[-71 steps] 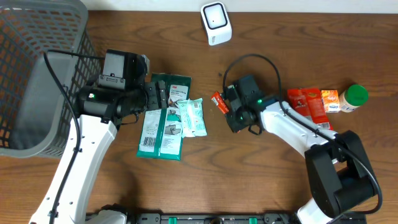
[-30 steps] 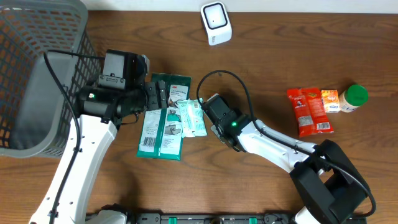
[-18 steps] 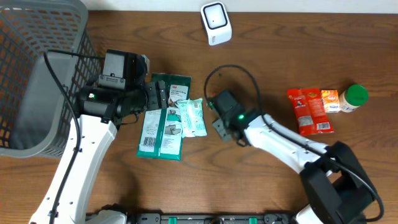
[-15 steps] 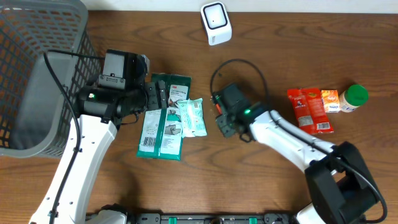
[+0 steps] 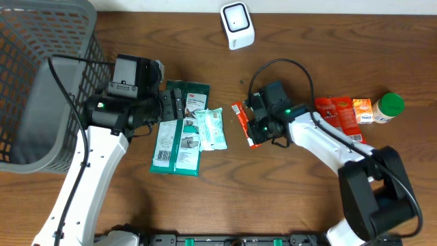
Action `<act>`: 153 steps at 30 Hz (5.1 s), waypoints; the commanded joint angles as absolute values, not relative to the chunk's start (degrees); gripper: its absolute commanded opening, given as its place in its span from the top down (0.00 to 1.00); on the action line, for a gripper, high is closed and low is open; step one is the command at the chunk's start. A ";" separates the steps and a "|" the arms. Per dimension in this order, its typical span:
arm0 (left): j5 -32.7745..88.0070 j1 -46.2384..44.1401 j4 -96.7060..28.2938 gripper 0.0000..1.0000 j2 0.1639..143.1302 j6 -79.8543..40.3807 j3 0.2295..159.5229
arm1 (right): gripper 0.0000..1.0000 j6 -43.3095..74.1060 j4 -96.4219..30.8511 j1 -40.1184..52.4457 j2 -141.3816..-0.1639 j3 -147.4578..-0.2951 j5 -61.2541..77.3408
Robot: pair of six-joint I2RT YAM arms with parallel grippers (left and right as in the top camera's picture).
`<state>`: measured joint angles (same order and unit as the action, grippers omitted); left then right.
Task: Scan the item barcode
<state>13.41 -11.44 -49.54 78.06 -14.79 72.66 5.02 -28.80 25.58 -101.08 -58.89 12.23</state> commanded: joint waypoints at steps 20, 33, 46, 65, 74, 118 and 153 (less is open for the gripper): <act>13.47 -11.27 -49.69 0.15 78.35 -14.26 72.64 | 0.65 4.01 -25.89 25.61 -105.14 -59.00 12.86; 13.47 -11.27 -49.69 0.16 78.35 -14.26 72.64 | 0.72 4.29 -21.21 25.61 -105.14 -54.70 11.90; 13.47 -11.27 -49.69 0.15 78.35 -14.26 72.64 | 0.87 6.76 -17.63 29.19 -105.12 -52.40 6.94; 13.47 -11.27 -49.69 0.16 78.35 -14.26 72.64 | 0.99 2.92 -19.31 38.24 -102.21 -53.56 -8.95; 13.47 -11.27 -49.69 0.15 78.35 -14.26 72.64 | 0.99 3.05 -23.27 37.76 -90.41 -53.56 -8.47; 13.47 -11.27 -49.69 0.16 78.35 -14.26 72.64 | 0.66 37.89 -43.00 31.66 -89.86 -51.00 2.02; 13.47 -11.27 -49.69 0.15 78.35 -14.26 72.64 | 0.49 2.50 -39.70 28.01 -97.91 -63.68 -10.66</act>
